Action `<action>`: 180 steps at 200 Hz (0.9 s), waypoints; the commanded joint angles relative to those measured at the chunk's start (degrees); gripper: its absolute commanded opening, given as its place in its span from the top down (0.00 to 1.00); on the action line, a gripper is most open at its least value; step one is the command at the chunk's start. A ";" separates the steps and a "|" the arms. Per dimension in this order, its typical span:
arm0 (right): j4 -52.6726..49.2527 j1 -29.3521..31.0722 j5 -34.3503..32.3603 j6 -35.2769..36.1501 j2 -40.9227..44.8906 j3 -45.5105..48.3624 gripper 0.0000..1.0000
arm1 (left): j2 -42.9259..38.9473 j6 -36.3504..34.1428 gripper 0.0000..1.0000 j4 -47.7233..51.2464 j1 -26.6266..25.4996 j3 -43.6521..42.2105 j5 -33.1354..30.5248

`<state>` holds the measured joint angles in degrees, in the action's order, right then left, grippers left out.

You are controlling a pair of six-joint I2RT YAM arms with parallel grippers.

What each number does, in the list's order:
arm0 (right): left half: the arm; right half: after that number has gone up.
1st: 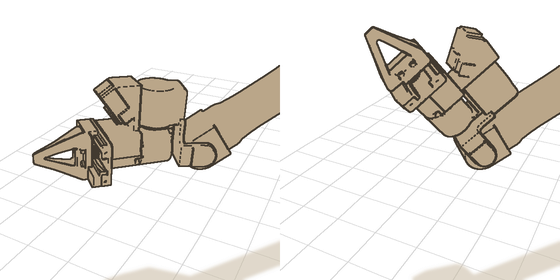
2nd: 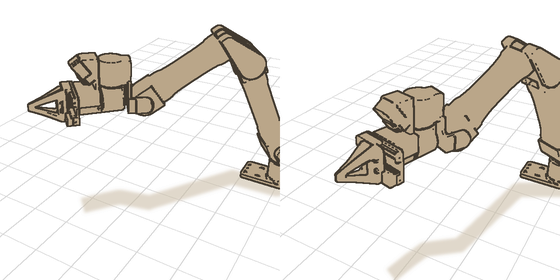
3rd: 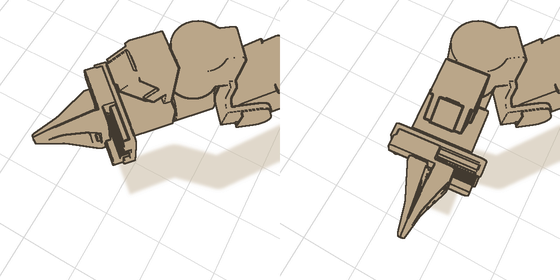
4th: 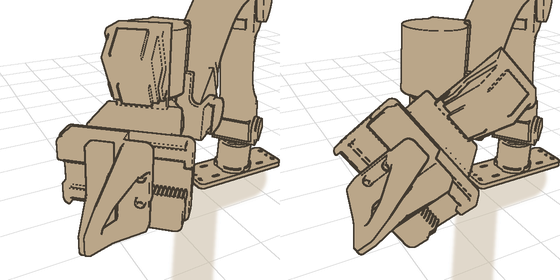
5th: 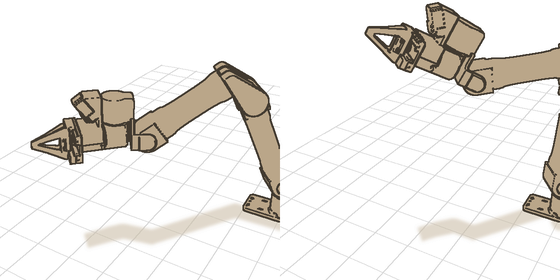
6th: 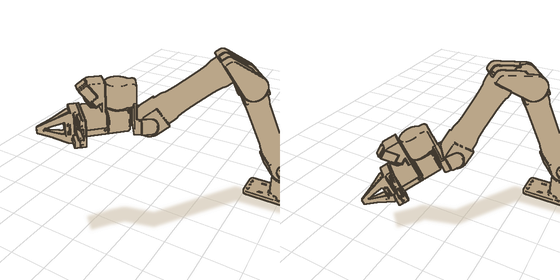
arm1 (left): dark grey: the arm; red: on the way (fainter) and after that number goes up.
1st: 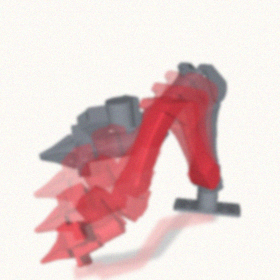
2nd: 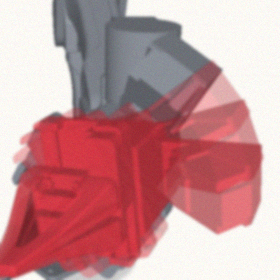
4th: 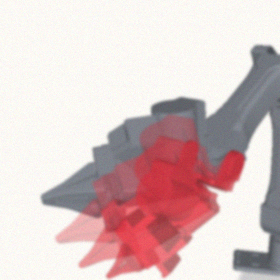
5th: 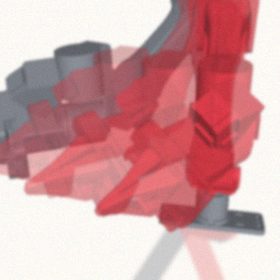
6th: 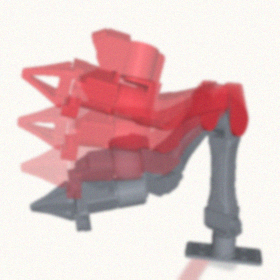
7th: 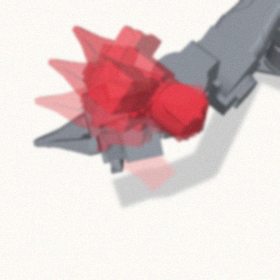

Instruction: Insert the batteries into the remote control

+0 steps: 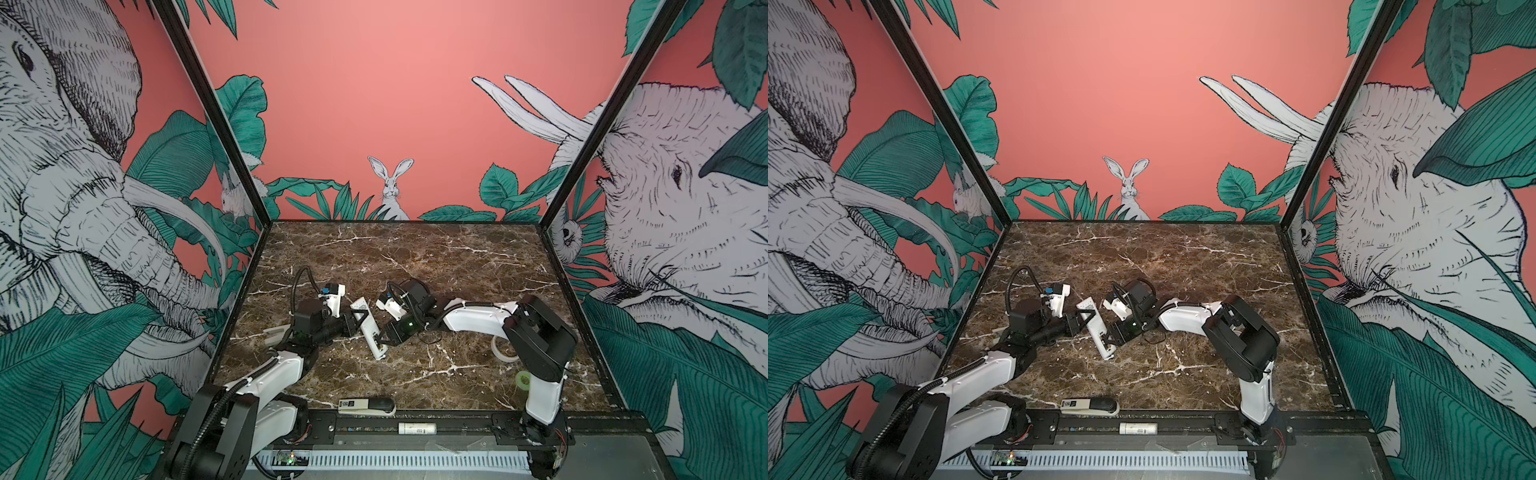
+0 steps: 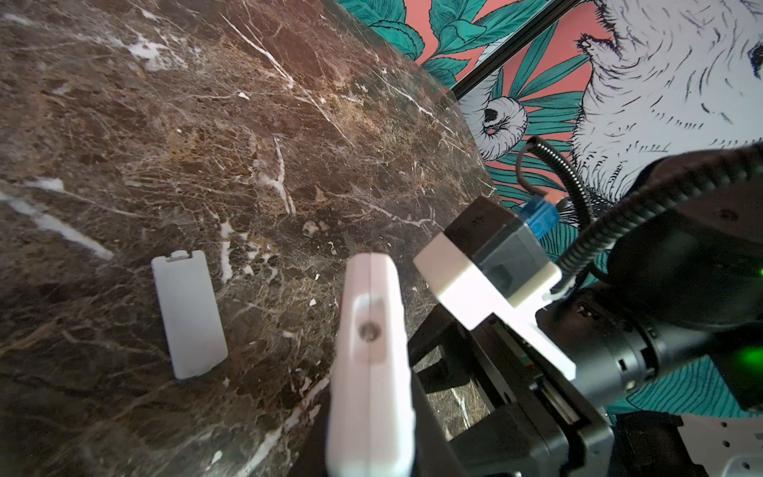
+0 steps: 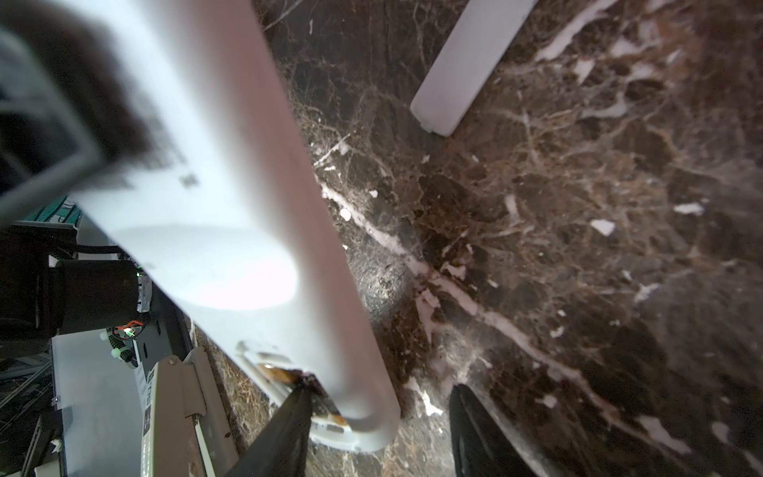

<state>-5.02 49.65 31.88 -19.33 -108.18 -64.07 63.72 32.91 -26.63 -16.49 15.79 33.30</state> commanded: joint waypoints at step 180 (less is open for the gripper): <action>-12.04 15.64 -37.08 -0.81 -5.41 -16.21 0.41 | -2.30 -0.67 1.00 6.37 0.24 1.02 -4.56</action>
<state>-20.01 62.52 -2.70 -20.14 -110.37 -77.21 61.82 33.34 -23.42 -15.64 16.62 28.53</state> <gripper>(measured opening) 0.584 0.209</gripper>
